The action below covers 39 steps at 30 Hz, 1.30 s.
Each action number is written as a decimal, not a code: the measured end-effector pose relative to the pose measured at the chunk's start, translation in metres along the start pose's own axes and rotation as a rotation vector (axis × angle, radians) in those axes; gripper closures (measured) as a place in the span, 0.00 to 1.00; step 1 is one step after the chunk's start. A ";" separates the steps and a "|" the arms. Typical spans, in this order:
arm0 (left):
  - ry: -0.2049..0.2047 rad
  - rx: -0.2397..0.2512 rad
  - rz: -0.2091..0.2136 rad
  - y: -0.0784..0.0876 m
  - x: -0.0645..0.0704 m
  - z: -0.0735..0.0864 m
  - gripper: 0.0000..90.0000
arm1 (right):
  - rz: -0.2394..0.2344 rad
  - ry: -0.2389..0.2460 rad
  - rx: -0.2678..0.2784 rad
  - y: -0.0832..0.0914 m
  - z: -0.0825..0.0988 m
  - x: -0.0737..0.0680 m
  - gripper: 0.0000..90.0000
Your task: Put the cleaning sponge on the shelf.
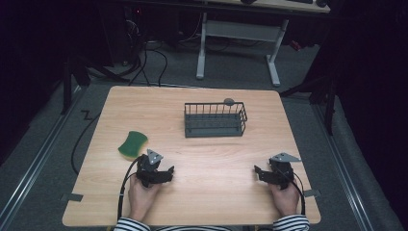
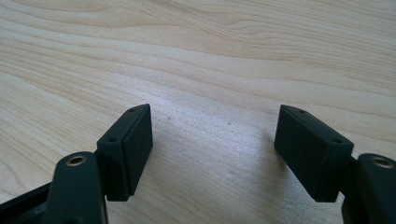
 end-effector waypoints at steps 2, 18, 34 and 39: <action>0.000 0.000 0.000 0.000 0.000 0.000 0.20 | 0.000 0.000 0.000 0.000 0.000 0.000 0.31; 0.035 0.016 -0.028 0.002 -0.001 0.000 0.27 | -0.005 0.000 0.006 0.000 0.000 0.001 0.37; 0.060 -0.027 0.019 -0.004 0.005 -0.025 0.43 | -0.043 -0.070 -0.009 0.007 -0.014 0.010 0.51; 0.053 -0.013 0.042 -0.006 0.008 -0.042 0.47 | -0.065 -0.097 0.001 0.010 -0.032 0.012 0.48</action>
Point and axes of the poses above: each handheld gripper's, and its own axes: y roughly backward along the jaws, z roughly out of its underside, x roughly to its right, the point moved 3 cm from there along -y, roughly forward along the jaws, and after that the axes turned 5 degrees about y, right-handed, at the moved point
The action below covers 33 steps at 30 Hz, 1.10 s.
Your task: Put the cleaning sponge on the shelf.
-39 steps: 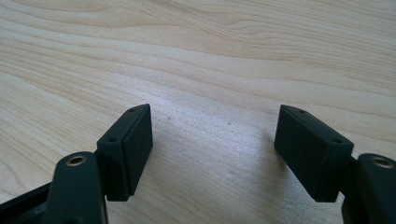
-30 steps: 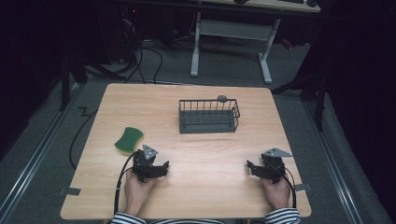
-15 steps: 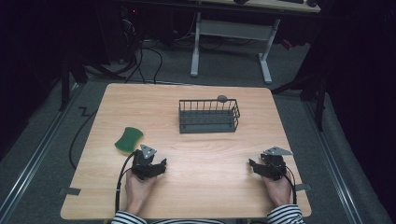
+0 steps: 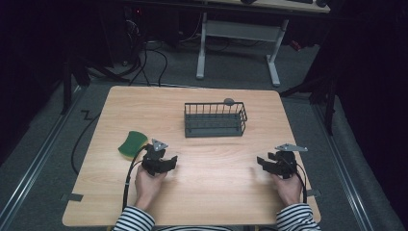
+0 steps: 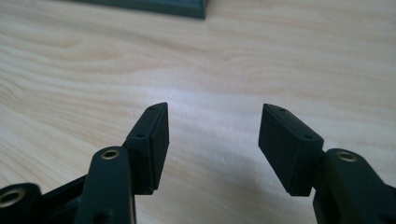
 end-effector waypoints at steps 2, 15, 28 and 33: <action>-0.005 0.004 0.003 -0.001 0.000 -0.003 0.47 | -0.002 0.004 0.004 0.000 -0.004 0.000 0.48; -0.029 -0.005 -0.013 -0.024 0.004 -0.040 0.51 | 0.003 0.044 -0.011 -0.024 -0.051 0.007 0.59; -0.006 0.002 -0.034 -0.051 0.004 -0.067 0.56 | -0.013 0.013 -0.002 -0.046 -0.088 0.012 0.68; -0.005 -0.012 -0.032 -0.060 0.004 -0.070 0.60 | 0.001 0.024 -0.014 -0.060 -0.093 0.009 0.71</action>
Point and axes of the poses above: each handheld gripper's, and its own axes: y roughly backward along the jaws, z roughly out of its underside, x roughly to its right, the point moved 3 cm from there along -y, roughly forward along the jaws, and after that the axes turned 5 degrees about y, right-handed, at the moved point
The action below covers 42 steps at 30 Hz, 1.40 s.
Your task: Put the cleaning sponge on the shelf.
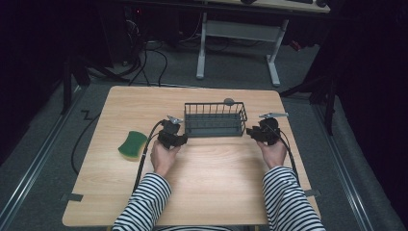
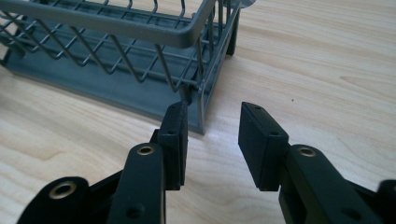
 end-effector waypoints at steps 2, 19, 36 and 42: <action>0.002 0.004 0.002 -0.002 0.002 -0.001 0.61 | 0.001 -0.013 -0.005 -0.005 0.001 0.001 0.71; 0.037 0.015 0.033 -0.013 0.003 -0.002 0.73 | -0.009 -0.039 0.016 -0.025 0.004 0.003 0.74; 0.053 0.005 0.043 -0.019 0.003 -0.001 0.91 | 0.018 0.042 0.008 -0.037 0.008 -0.007 0.95; 0.032 -0.004 0.029 -0.021 0.005 -0.005 0.95 | 0.019 0.044 0.007 -0.037 0.008 -0.007 0.96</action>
Point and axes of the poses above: each handheld gripper's, and its own axes: y roughly backward along the jaws, z roughly out of its underside, x roughly to its right, the point moved 3 cm from there along -y, roughly forward along the jaws, and after that the axes turned 5 degrees about y, right-handed, at the moved point
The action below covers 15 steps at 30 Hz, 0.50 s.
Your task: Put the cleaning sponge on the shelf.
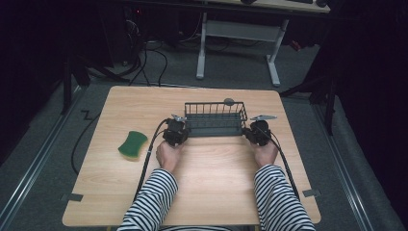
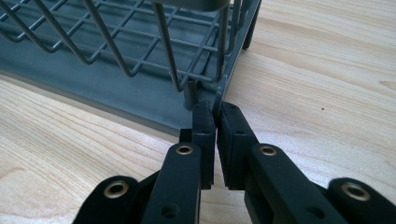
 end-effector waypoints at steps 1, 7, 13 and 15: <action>0.000 0.000 0.000 0.000 0.000 0.000 0.95 | 0.000 0.000 0.000 0.000 0.000 0.000 0.96; -0.009 -0.006 -0.002 0.000 0.000 -0.001 0.95 | 0.000 0.014 -0.006 0.002 0.001 -0.001 0.96; -0.015 -0.013 0.003 0.002 -0.001 0.001 0.95 | -0.002 0.038 -0.026 0.008 0.005 -0.006 0.96; -0.019 -0.016 0.007 0.003 -0.001 0.001 0.95 | -0.006 0.050 -0.031 0.011 0.007 -0.008 0.96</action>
Point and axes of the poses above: each handheld gripper's, and its own axes: y roughly backward along the jaws, z roughly out of its underside, x roughly to its right, the point moved 3 cm from there along -y, roughly forward along the jaws, and after that the axes turned 5 degrees about y, right-handed, at the moved point
